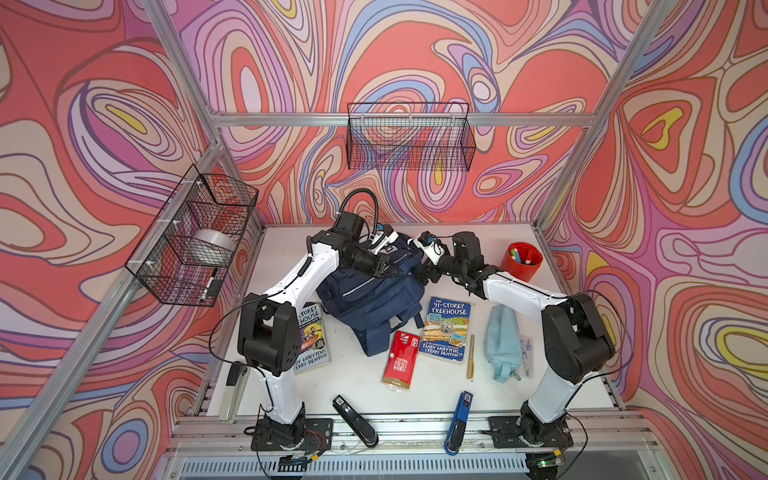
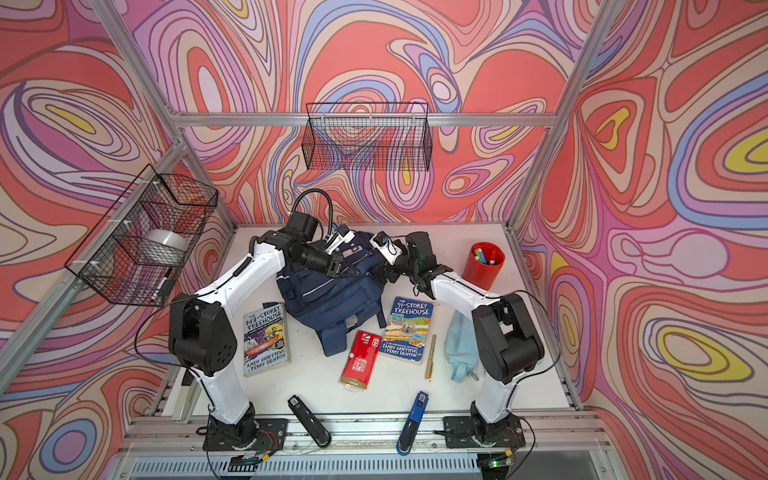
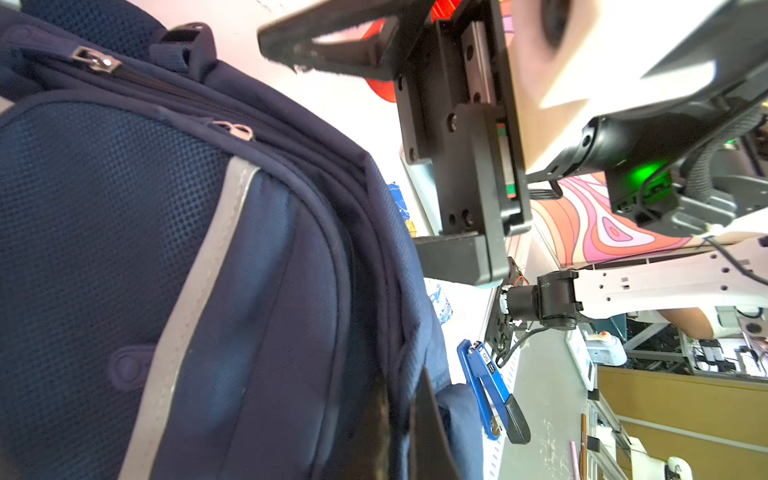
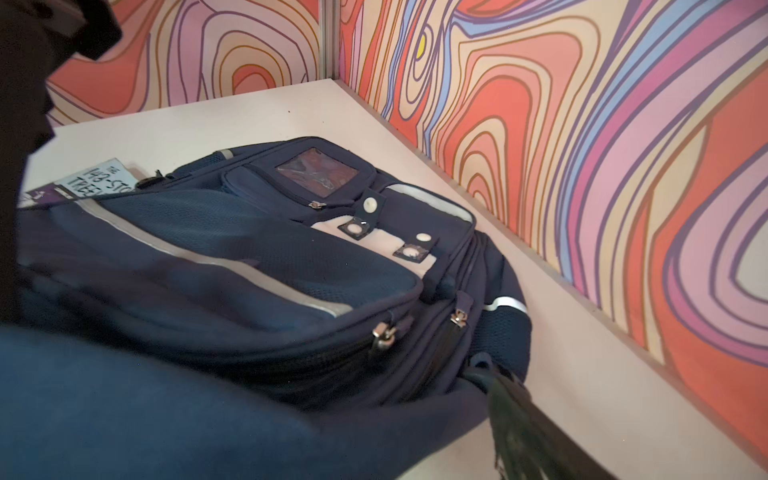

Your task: Pack the student bag

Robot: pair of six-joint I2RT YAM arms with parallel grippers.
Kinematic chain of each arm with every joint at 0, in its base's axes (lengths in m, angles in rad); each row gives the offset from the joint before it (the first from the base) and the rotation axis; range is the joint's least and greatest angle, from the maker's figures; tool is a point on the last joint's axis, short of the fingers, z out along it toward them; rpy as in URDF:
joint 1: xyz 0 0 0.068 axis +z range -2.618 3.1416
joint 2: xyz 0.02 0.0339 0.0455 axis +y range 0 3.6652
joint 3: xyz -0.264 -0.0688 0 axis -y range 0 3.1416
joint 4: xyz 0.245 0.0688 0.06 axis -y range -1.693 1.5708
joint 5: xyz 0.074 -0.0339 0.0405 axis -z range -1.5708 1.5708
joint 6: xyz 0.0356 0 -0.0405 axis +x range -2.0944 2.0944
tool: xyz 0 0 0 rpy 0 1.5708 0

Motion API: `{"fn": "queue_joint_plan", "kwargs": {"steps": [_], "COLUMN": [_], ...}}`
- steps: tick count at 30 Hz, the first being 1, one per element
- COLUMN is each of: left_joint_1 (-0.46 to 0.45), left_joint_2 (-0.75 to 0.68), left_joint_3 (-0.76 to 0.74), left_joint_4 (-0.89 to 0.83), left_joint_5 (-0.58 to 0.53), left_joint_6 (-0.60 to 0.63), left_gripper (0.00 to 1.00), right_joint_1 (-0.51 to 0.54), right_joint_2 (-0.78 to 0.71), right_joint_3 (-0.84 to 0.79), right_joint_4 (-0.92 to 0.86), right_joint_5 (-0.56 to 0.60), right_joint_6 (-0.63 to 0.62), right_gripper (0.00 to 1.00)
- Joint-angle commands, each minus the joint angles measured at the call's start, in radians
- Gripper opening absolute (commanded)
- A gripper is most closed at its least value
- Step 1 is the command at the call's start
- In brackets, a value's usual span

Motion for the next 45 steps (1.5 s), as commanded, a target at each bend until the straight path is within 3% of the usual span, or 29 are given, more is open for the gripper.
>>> {"fn": "queue_joint_plan", "kwargs": {"steps": [1, 5, 11, 17, 27, 35, 36, 39, 45], "left_joint_1": [-0.006, -0.007, -0.009, -0.008, -0.006, -0.005, -0.003, -0.003, -0.003], "left_joint_2": [-0.005, -0.011, -0.094, -0.079, -0.092, -0.094, -0.094, -0.091, -0.082], "left_joint_3": [-0.003, -0.028, -0.134, -0.171, -0.206, -0.218, -0.221, -0.225, -0.200], "left_joint_4": [0.067, 0.126, 0.242, 0.394, 0.441, 0.472, 0.471, 0.520, 0.430], "left_joint_5": [-0.011, 0.001, 0.029, 0.098, 0.129, 0.167, 0.177, 0.187, 0.107], "left_joint_6": [-0.027, -0.070, -0.038, -0.114, -0.125, -0.153, -0.161, -0.187, -0.153], "left_gripper": [0.00, 0.00, 0.00, 0.00, 0.00, 0.00, 0.00, 0.00, 0.00], "right_joint_1": [-0.008, -0.103, -0.105, -0.089, -0.046, -0.018, -0.018, -0.018, -0.018], "right_joint_2": [-0.068, -0.200, -0.192, -0.094, 0.005, 0.095, 0.100, 0.103, -0.009], "right_joint_3": [-0.019, -0.200, -0.210, -0.183, -0.188, -0.108, -0.104, -0.094, -0.203], "right_joint_4": [-0.100, 0.005, -0.003, 0.128, 0.303, 0.208, 0.213, 0.212, 0.188], "right_joint_5": [-0.017, -0.153, -0.320, -0.434, -0.462, -0.433, -0.443, -0.466, -0.389], "right_joint_6": [0.155, 0.367, 0.412, 0.476, 0.559, 0.435, 0.432, 0.428, 0.408], "right_gripper": [0.89, 0.84, 0.66, 0.48, 0.46, 0.50, 0.48, 0.18, 0.02]}}
